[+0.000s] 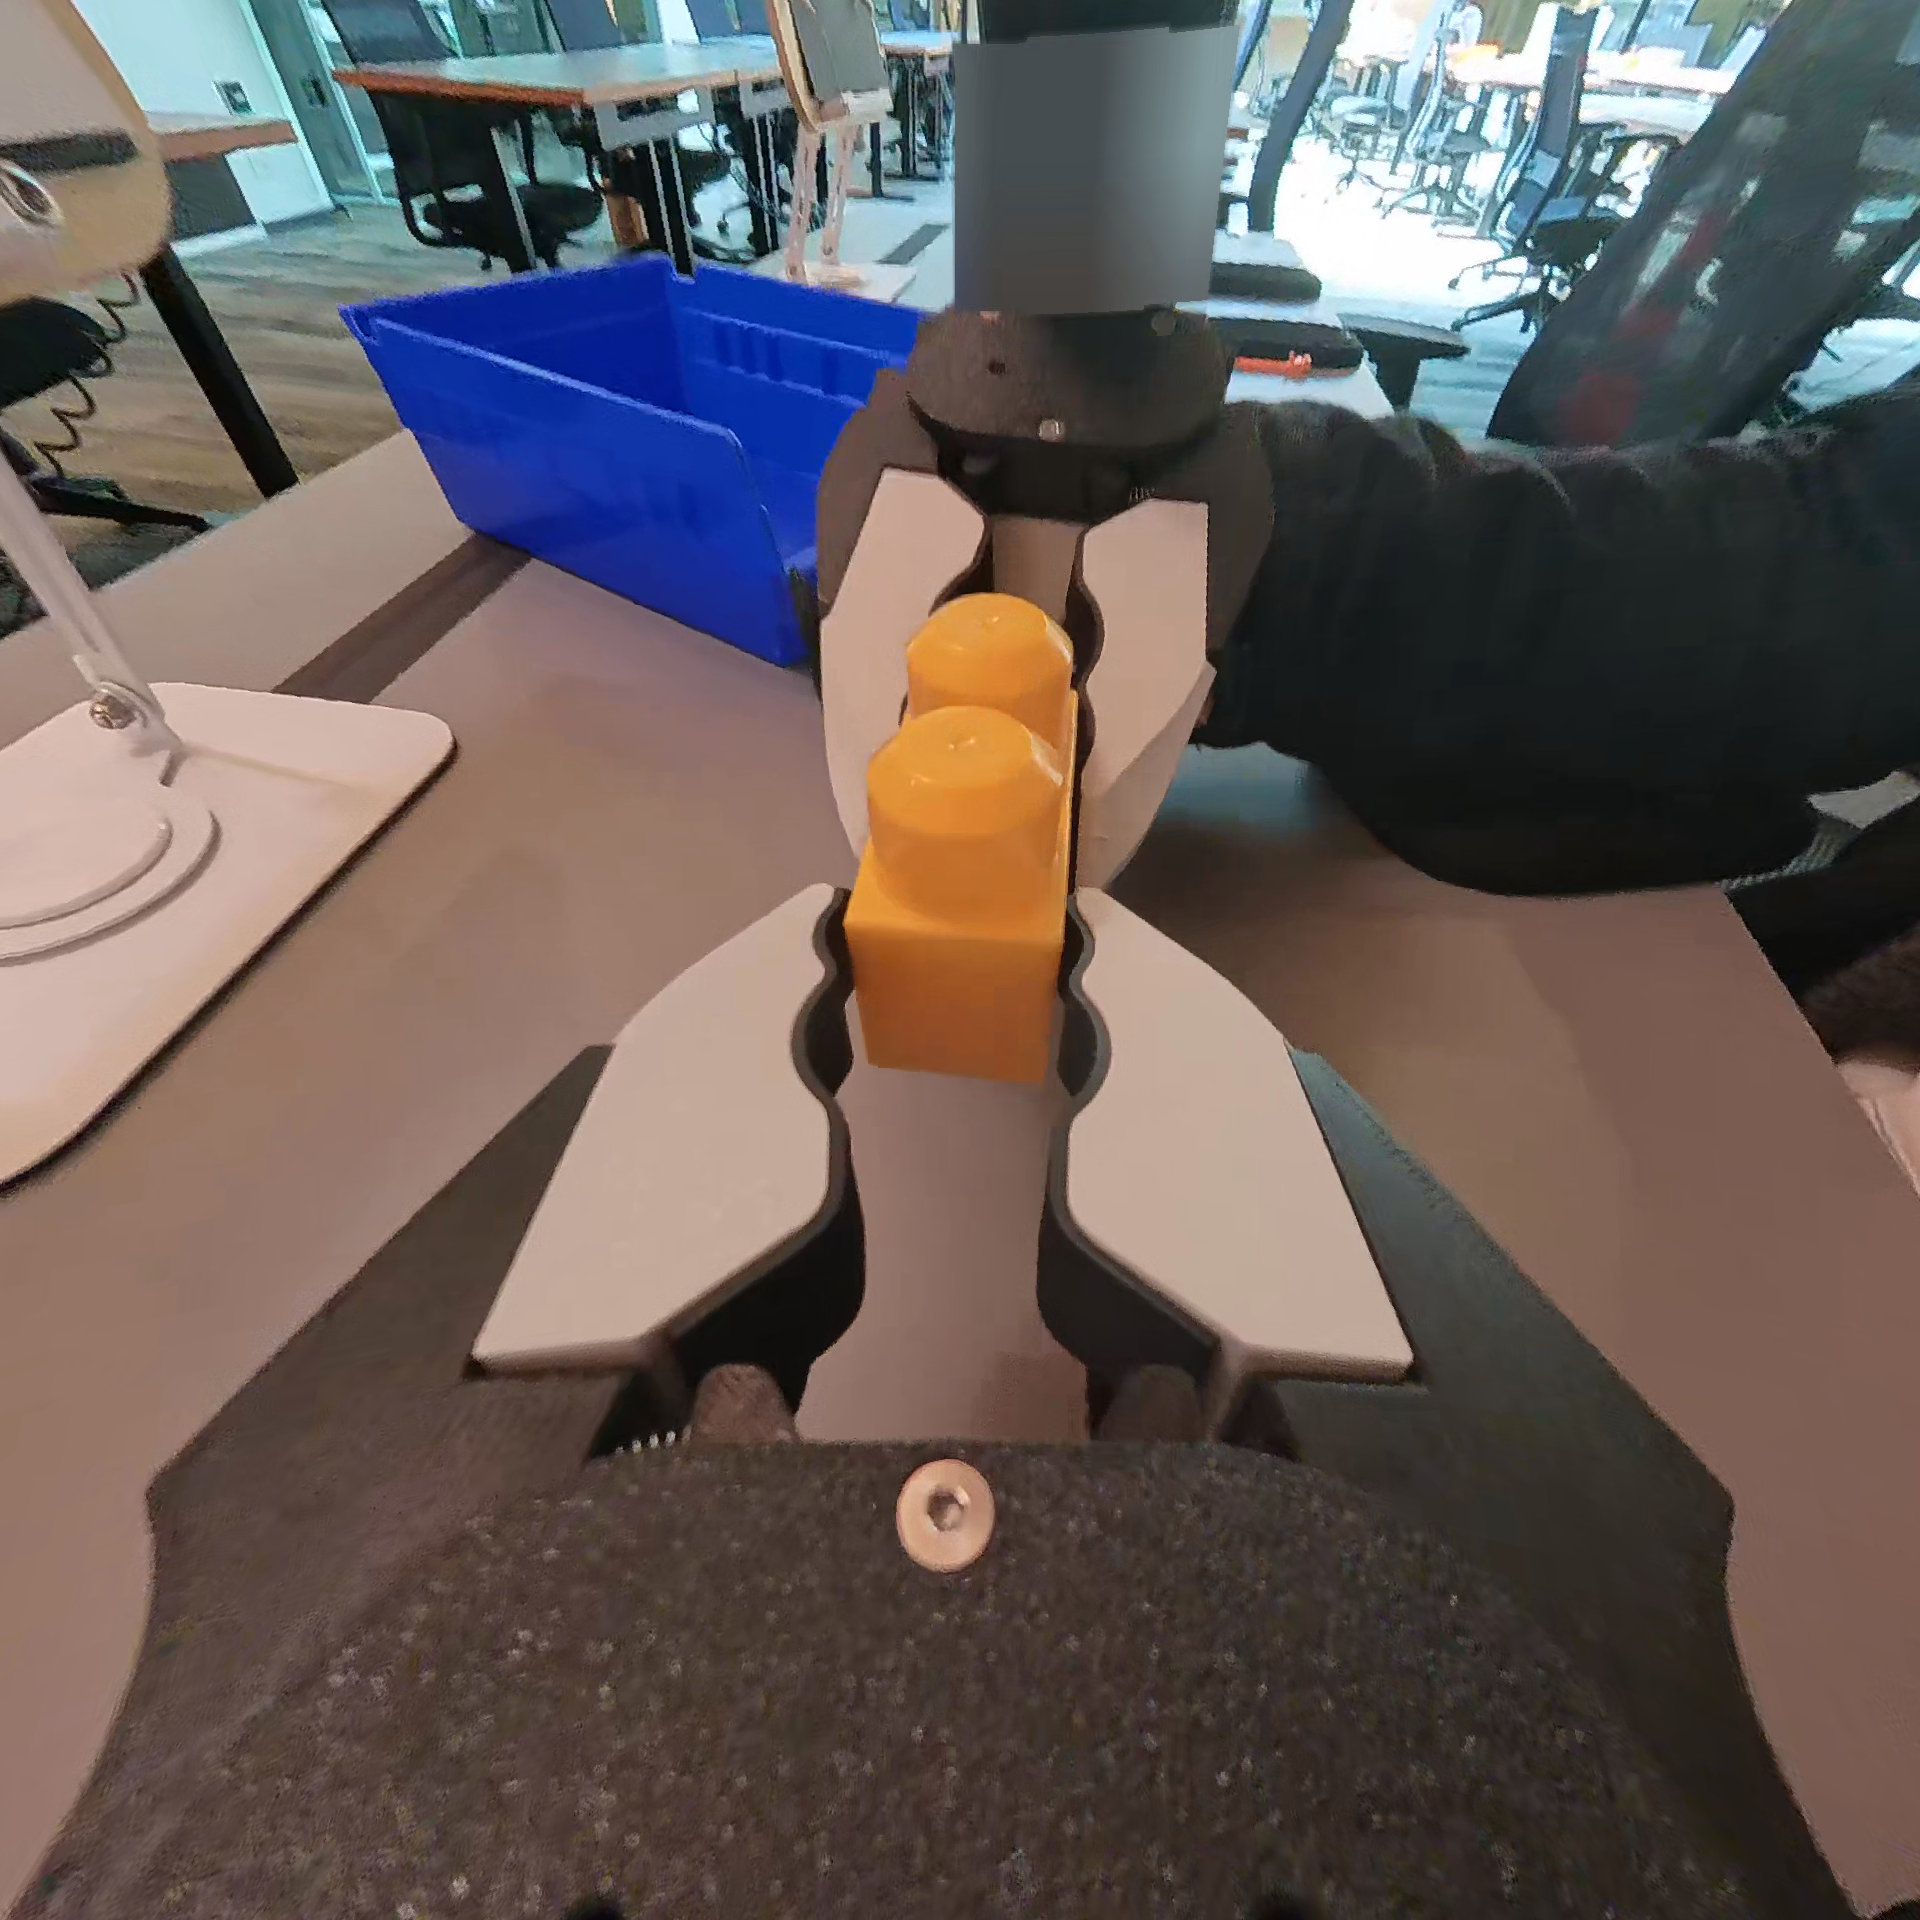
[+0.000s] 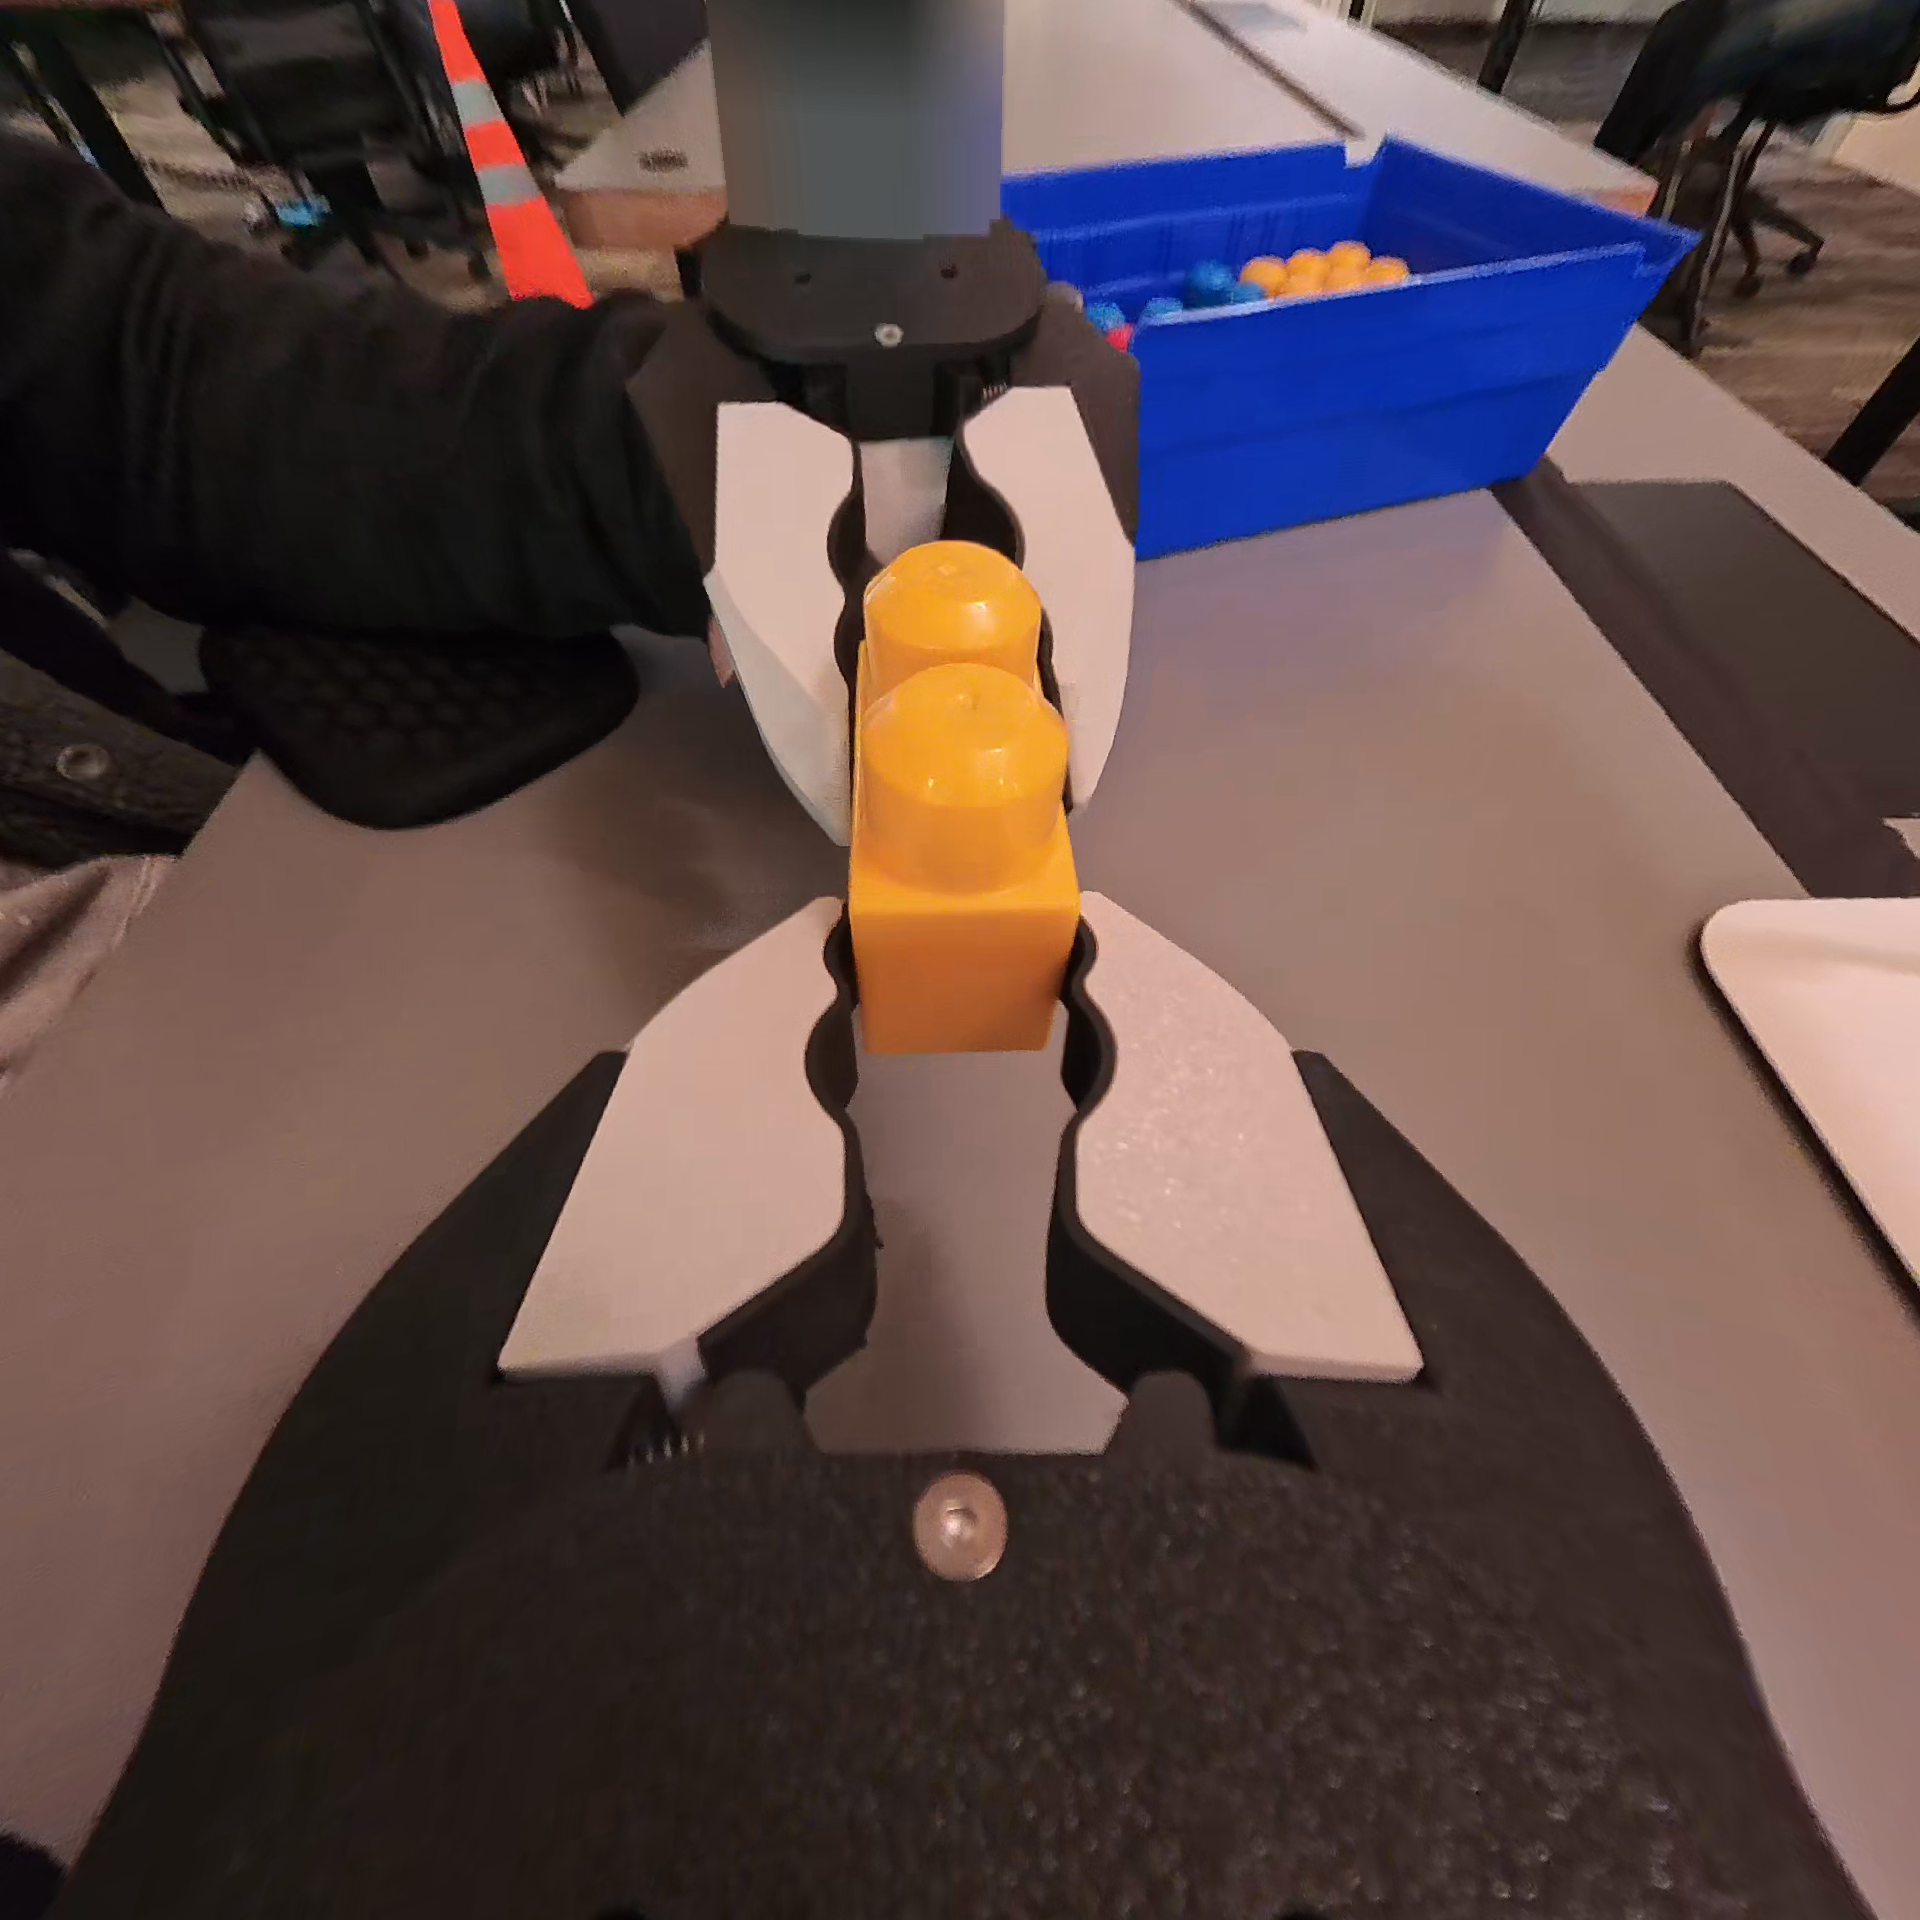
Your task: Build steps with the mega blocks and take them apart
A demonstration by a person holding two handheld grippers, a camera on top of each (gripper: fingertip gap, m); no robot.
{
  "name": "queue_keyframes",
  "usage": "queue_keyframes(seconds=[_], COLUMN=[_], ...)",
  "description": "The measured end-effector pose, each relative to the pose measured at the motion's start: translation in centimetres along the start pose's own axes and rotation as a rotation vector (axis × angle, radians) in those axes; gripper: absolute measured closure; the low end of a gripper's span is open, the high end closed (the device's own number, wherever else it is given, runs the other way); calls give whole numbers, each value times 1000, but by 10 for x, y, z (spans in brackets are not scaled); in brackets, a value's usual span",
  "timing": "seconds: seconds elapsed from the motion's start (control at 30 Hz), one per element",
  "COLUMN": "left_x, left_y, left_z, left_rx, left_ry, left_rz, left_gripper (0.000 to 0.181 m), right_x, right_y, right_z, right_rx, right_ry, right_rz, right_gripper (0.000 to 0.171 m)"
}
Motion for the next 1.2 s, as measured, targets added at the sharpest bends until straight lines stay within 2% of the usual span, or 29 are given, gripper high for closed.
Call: queue_keyframes(seconds=[0.23, 0.5, 0.97, 1.2], left_x=[-32, -65, -70, -68], left_y=[-6, -7, -3, -1], left_z=[-13, -24, -24, -23], left_rx=[-58, -11, 35, 35], left_ry=[147, 387, 436, 424], left_rz=[-23, -114, -140, -132], left_gripper=[144, 145, 143, 144], right_x=[-25, -49, -69, -67], right_y=[1, 0, -4, -5], right_z=[-6, -13, -18, -15], right_rx=[16, 21, -16, -33], right_ry=[206, 373, 547, 531], right_rz=[-36, -92, -133, -137], right_gripper=[135, 134, 134, 126])
Point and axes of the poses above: each gripper's, where its closed fingertips meet, z back along the fingers, x out of its top, y = z × x across the jaws, the point moved 5 cm from there along z, back along the fingers, and after that the axes turned 12 degrees about x, right-handed, at the moved point
